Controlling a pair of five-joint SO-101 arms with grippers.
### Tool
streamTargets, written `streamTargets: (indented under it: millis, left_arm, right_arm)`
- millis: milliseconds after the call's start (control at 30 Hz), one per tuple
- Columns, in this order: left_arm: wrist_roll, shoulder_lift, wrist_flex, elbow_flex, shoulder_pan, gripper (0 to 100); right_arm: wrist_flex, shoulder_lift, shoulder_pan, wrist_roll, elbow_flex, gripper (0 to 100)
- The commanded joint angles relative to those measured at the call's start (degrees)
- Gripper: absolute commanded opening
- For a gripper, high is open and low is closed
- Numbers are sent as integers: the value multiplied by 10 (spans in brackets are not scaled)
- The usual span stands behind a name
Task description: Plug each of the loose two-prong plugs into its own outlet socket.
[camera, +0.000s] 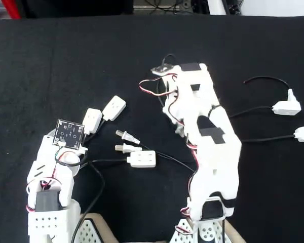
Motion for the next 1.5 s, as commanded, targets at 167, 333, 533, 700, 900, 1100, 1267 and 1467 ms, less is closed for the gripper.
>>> streamTargets:
  millis: [167, 333, 533, 700, 900, 1100, 1267, 1467]
  left_arm:
    - [-3, -3, 3, 10, -1, 30]
    - [-3, -3, 3, 10, 0, 30]
    - [-1, -3, 3, 10, 2, 30]
    - [-1, -7, -1, 10, 23, 30]
    - [16, -8, -4, -19, 120, 29]
    - [140, -8, -68, -65, 163, 29]
    - [235, -8, -117, -65, 168, 29]
    - [260, -8, -130, -53, 212, 28]
  right_arm:
    - [-152, -230, 5, -9, 198, 12]
    - [-271, -386, -26, -37, 352, 12]
    - [-377, -552, -51, -82, 491, 12]
    - [-453, -650, -111, -81, 597, 12]
    - [-513, -765, -177, -89, 678, 12]
    - [-585, -925, -182, -150, 757, 12]
    - [-629, -1092, -228, -202, 856, 12]
    - [-658, -1261, -273, -242, 941, 12]
